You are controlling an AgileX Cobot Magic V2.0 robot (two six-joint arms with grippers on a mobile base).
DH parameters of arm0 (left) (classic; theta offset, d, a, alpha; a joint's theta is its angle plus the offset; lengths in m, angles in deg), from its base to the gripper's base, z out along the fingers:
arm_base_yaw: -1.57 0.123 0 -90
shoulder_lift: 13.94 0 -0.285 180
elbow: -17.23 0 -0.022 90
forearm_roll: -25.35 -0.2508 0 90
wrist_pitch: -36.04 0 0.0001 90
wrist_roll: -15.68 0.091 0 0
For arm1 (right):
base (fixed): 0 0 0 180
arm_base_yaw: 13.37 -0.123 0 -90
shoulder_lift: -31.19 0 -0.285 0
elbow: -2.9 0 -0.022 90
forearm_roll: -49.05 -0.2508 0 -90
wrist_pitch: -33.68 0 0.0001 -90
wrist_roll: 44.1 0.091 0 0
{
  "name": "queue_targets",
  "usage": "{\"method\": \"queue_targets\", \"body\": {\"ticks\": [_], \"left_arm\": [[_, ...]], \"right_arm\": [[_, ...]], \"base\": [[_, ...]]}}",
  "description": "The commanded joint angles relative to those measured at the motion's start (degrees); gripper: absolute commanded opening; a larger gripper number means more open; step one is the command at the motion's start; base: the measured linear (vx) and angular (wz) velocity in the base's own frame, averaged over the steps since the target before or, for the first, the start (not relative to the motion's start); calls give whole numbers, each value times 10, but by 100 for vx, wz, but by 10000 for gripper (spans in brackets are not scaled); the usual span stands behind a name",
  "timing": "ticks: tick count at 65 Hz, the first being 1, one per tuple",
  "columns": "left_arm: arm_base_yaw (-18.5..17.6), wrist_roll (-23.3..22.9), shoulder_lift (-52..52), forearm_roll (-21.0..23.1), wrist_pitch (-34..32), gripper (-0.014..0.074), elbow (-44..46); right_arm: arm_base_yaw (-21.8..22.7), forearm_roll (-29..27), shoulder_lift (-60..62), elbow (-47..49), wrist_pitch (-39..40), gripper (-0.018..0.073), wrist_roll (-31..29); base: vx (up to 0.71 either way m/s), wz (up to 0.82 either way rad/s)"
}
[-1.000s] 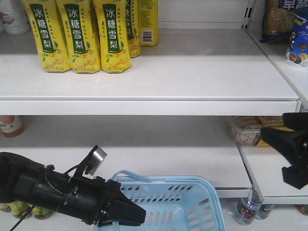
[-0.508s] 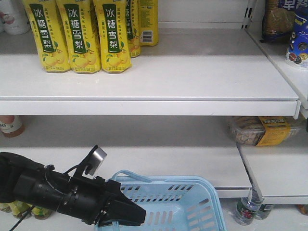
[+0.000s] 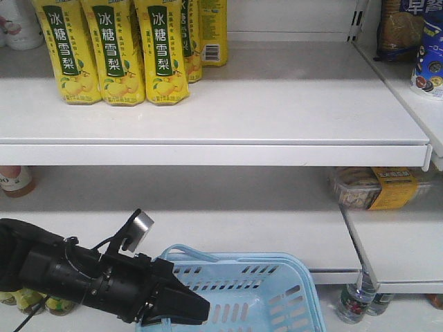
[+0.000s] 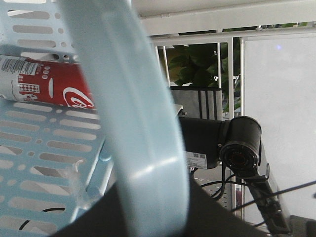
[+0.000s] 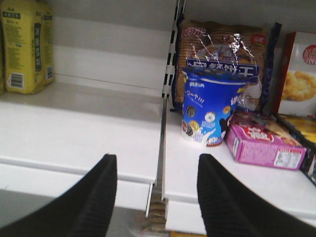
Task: Place coke in basket with both arms
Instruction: 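Withdraw the open right gripper up and away from the basket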
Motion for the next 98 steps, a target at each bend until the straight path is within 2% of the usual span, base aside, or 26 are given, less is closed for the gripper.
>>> {"method": "queue_targets", "body": {"ticks": [1, 14, 27, 36, 44, 55, 64, 74, 98], "left_arm": [[0, 8, -28, 66, 75, -6, 15], [0, 8, -28, 66, 75, -6, 15], [0, 8, -28, 66, 75, -6, 15], [0, 8, -28, 66, 75, -6, 15], [0, 8, -28, 66, 75, -6, 15], [0, 8, -28, 66, 75, -6, 15], [0, 8, -28, 66, 75, -6, 15], [0, 8, -28, 66, 75, -6, 15], [0, 8, -28, 66, 75, -6, 15]], "right_arm": [[3, -6, 36, -38, 63, 360, 1], [3, -15, 87, -132, 93, 360, 4], [3, -111, 87, -200, 92, 360, 32], [3, -122, 87, -234, 101, 360, 31], [3, -122, 87, -250, 140, 360, 28], [3, -121, 87, -250, 149, 353, -2], [3, -121, 87, -250, 145, 246, -43], [3, -122, 87, -250, 151, -16, -47], [3, -122, 87, -250, 153, -9, -46]], "base": [[0, 0], [0, 0], [0, 0], [0, 0], [0, 0], [0, 0], [0, 0], [0, 0], [0, 0]]}}
